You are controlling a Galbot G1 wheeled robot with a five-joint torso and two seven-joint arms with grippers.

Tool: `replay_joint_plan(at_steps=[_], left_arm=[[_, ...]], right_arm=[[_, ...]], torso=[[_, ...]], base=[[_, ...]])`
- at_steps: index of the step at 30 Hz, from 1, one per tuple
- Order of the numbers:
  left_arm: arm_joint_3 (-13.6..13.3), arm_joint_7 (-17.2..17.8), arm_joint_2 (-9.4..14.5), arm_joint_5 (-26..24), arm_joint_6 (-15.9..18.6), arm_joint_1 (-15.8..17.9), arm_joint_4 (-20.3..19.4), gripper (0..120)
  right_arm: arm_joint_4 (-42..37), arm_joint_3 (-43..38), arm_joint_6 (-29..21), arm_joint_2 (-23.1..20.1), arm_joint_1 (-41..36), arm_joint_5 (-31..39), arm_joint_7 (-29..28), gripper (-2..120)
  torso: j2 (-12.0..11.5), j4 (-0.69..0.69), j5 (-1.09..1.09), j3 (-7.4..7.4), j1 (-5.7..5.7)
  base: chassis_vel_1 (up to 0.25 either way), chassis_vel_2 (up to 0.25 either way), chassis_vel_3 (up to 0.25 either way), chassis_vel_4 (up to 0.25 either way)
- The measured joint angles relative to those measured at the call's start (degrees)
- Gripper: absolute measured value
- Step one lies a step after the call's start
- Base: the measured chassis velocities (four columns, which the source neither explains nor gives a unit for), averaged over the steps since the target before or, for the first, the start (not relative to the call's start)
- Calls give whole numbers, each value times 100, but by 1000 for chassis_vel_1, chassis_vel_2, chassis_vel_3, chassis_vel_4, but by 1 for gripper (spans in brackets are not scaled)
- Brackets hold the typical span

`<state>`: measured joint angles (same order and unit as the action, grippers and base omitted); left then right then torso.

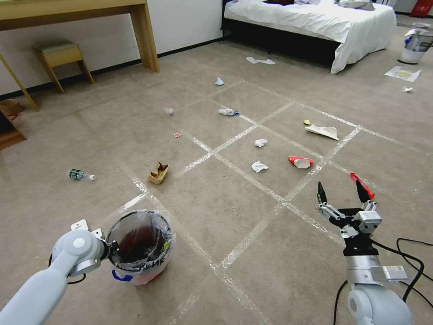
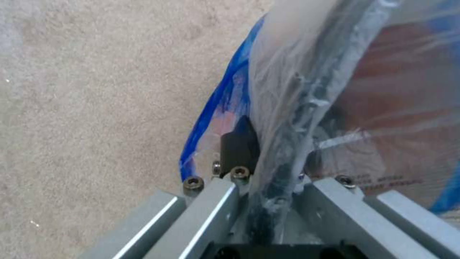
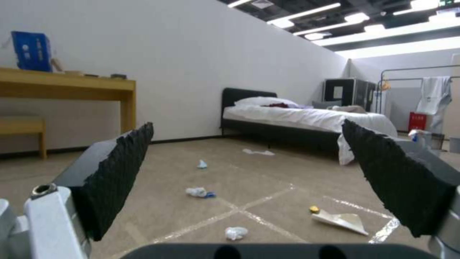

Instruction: Pick up the trash bin and place the garbage on the floor into it.

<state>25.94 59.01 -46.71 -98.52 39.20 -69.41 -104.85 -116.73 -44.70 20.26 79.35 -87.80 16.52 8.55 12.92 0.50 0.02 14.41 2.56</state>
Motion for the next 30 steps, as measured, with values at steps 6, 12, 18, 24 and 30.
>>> replay_joint_plan(at_steps=[6,12,18,24,30], left_arm=[[390,270,136,-478,-53,-364,-728,0],[538,668,204,-834,-178,-452,-1070,0],[744,1069,259,-1393,-293,-469,-1403,0],[906,1258,91,-1770,-321,-502,-1724,0],[1034,1347,-68,-1918,-370,-469,-1769,0]], right_arm=[[68,-3,28,58,13,-2,-5,100],[103,32,60,111,36,-44,4,100],[249,29,89,147,103,-92,-8,100],[361,-38,112,179,143,-113,-15,100],[423,-47,116,240,171,-144,-15,100]], torso=[[0,2,0,0,0],[0,0,0,0,0],[0,0,0,0,0],[1,1,0,0,0],[1,1,-1,0,0]], base=[[0,0,0,0],[0,0,0,0],[0,0,0,0],[0,0,0,0],[0,0,0,0]])
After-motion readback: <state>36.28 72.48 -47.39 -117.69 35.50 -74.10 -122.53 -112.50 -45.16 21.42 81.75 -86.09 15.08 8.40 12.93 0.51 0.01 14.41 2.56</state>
